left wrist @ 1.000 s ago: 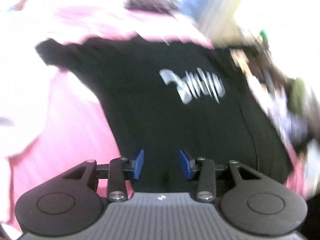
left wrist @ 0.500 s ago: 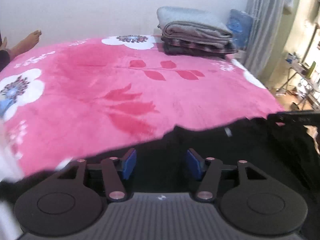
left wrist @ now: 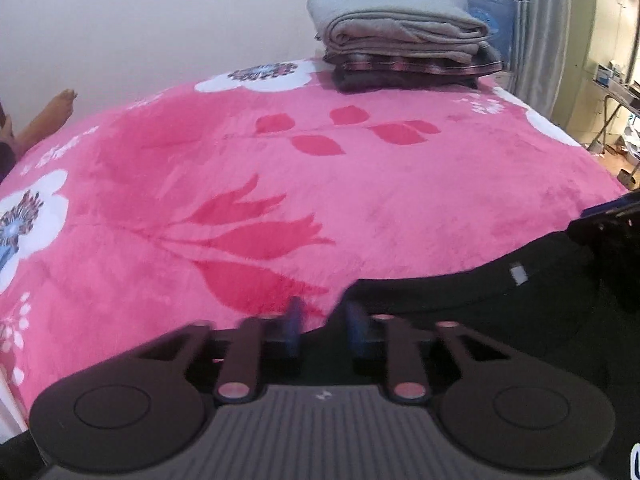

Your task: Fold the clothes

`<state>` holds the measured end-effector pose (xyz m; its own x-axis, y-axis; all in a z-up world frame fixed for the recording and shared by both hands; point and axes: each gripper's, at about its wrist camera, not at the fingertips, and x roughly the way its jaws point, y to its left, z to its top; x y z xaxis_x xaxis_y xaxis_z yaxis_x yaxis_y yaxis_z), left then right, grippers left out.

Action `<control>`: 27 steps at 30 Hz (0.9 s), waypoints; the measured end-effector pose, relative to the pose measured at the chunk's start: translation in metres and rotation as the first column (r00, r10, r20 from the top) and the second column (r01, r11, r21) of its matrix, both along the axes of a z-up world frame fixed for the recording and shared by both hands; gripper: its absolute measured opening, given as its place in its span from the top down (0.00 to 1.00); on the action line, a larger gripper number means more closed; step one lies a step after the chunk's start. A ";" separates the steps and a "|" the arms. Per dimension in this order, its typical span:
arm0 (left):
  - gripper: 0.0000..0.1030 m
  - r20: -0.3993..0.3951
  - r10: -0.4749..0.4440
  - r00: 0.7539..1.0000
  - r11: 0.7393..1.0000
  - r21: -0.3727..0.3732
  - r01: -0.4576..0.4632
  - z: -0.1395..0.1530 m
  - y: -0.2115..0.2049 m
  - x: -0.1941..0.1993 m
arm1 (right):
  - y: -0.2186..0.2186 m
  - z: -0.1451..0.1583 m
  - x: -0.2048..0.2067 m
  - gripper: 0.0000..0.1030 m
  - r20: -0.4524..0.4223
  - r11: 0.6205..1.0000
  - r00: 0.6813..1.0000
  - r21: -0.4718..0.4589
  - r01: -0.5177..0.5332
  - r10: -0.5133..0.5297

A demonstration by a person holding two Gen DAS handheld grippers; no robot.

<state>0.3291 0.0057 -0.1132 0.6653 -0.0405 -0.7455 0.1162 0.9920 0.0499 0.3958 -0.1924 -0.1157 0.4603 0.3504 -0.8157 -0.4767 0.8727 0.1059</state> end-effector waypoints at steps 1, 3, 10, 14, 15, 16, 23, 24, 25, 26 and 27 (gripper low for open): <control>0.93 0.007 -0.004 1.000 1.000 -0.002 0.004 0.002 -0.001 -0.002 | 0.000 0.001 -0.001 0.79 0.000 1.000 1.000 0.001 -0.009 0.009; 0.93 0.028 -0.004 1.000 1.000 -0.002 0.004 0.009 -0.002 -0.005 | -0.002 0.004 -0.003 0.99 0.001 0.999 0.999 0.008 -0.032 0.032; 0.93 0.032 -0.011 0.999 0.992 -0.122 0.014 0.021 0.015 -0.007 | -0.010 0.018 -0.015 0.99 0.098 0.999 0.995 0.016 -0.034 0.032; 0.93 0.084 0.007 0.996 0.997 -0.076 -0.001 0.020 0.013 -0.007 | -0.012 0.017 -0.016 0.99 0.143 1.000 0.990 0.028 0.003 -0.007; 0.94 0.102 0.015 0.995 0.997 -0.073 -0.007 0.022 0.012 -0.007 | -0.011 0.017 -0.016 0.99 0.156 1.000 0.988 0.027 0.012 -0.016; 0.94 0.118 0.021 0.993 0.997 -0.071 -0.013 0.023 0.011 -0.006 | -0.010 0.015 -0.017 0.99 0.171 1.000 0.985 0.020 0.018 -0.021; 0.94 0.184 -0.030 0.983 0.995 0.097 0.013 0.010 -0.012 -0.006 | 0.000 0.001 -0.016 0.99 0.254 0.998 0.965 -0.024 0.066 -0.057; 0.94 0.191 -0.043 0.981 0.992 0.123 0.020 0.007 -0.015 -0.007 | 0.001 -0.001 -0.016 0.99 0.259 0.997 0.964 -0.027 0.072 -0.063; 0.94 0.197 -0.056 0.979 0.989 0.149 0.026 0.004 -0.018 -0.008 | 0.001 -0.005 -0.015 0.99 0.261 0.997 0.963 -0.029 0.078 -0.068; 0.94 0.195 -0.059 0.979 0.987 0.160 0.027 0.001 -0.019 -0.008 | 0.002 -0.008 -0.014 0.99 0.262 0.996 0.962 -0.031 0.084 -0.073; 0.94 0.193 -0.061 0.979 0.985 0.171 0.028 -0.003 -0.019 -0.008 | 0.002 -0.011 -0.013 0.99 0.264 0.995 0.961 -0.032 0.091 -0.079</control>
